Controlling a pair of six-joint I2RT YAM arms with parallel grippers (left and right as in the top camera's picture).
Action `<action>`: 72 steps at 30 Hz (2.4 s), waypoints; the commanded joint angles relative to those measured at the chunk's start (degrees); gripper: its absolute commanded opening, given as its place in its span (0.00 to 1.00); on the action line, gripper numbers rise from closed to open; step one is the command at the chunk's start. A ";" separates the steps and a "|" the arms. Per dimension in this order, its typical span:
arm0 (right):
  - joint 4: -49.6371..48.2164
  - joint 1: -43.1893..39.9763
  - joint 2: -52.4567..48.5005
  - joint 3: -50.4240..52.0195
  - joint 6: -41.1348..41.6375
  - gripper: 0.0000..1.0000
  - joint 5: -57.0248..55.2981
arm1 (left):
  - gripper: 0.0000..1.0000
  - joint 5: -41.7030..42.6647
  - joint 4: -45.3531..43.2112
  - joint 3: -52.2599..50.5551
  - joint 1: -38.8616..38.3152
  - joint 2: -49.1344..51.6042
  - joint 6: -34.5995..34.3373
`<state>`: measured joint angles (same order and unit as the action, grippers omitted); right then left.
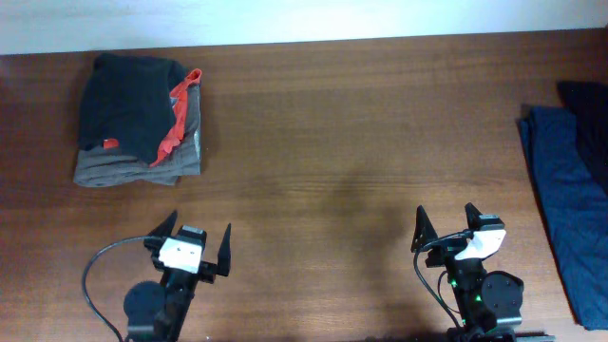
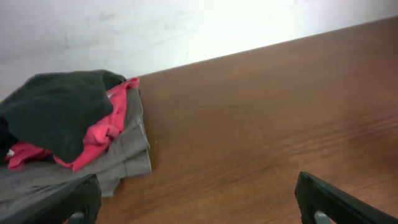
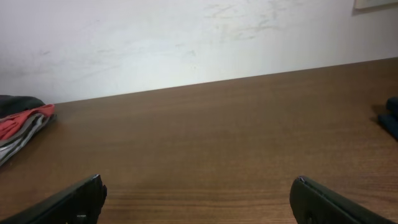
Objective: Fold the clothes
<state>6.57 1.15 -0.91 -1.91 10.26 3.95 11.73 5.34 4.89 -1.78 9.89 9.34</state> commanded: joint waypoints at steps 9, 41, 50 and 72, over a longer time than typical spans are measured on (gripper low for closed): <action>0.02 -0.42 0.44 0.42 -0.39 0.99 0.11 | 0.99 -2.29 -1.66 -4.37 0.35 -9.62 -0.72; 0.02 -0.42 0.44 0.42 -0.39 0.99 0.13 | 0.99 -2.29 -1.66 -4.37 0.35 -9.60 -0.72; 0.02 -0.42 0.44 0.42 -0.39 0.99 0.11 | 0.99 -2.29 -1.66 -4.37 0.35 -9.60 -0.72; 0.02 -0.42 0.44 0.42 -0.39 0.99 0.13 | 0.99 -2.29 -1.66 -4.37 0.35 -9.60 -0.72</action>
<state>6.55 1.15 -0.91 -1.91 10.28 3.95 10.07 3.68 1.26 -1.78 0.89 9.17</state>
